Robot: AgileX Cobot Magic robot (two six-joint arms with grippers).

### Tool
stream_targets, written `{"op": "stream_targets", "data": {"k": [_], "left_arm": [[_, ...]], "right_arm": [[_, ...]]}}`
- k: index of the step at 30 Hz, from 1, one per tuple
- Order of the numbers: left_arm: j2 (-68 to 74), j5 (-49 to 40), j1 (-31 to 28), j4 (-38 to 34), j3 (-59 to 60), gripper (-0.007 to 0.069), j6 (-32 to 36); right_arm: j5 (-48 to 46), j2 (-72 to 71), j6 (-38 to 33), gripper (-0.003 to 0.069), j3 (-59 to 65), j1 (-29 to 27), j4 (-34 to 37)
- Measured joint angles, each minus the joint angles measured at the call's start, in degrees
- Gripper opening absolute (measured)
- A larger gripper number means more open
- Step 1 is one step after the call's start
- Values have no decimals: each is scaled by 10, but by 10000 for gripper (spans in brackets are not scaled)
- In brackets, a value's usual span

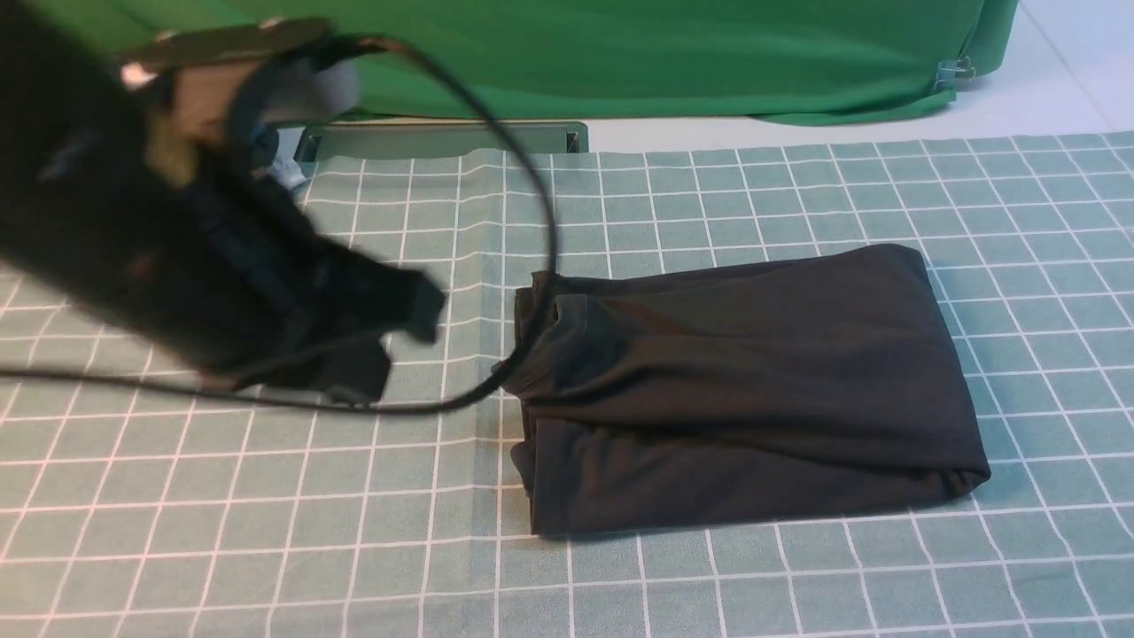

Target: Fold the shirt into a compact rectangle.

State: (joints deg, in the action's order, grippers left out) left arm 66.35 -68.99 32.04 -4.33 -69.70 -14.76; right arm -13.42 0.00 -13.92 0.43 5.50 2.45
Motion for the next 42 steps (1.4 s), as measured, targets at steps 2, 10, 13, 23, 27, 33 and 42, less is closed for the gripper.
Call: {"op": "stream_targets", "data": {"k": [2,10,13,23,27,33,42], "left_arm": [[-41,11,0,1,32,17,0],[-241,141,0,-50,219,17,-1],[-298,195,0,-80,278,17,-3],[-407,584,0,-59,459,17,-14],[-401,698,0,6,491,17,-13],[-399,718,0,32,509,17,-11],[-398,716,0,37,512,17,-6]], "right_arm": [[0,0,0,181,0,0,0],[-1,0,24,202,0,0,0],[-1,0,50,208,0,0,1],[-1,0,72,223,0,0,1],[-1,0,73,230,0,0,1],[-1,0,82,235,0,0,1],[-2,0,84,237,0,0,1]]}}
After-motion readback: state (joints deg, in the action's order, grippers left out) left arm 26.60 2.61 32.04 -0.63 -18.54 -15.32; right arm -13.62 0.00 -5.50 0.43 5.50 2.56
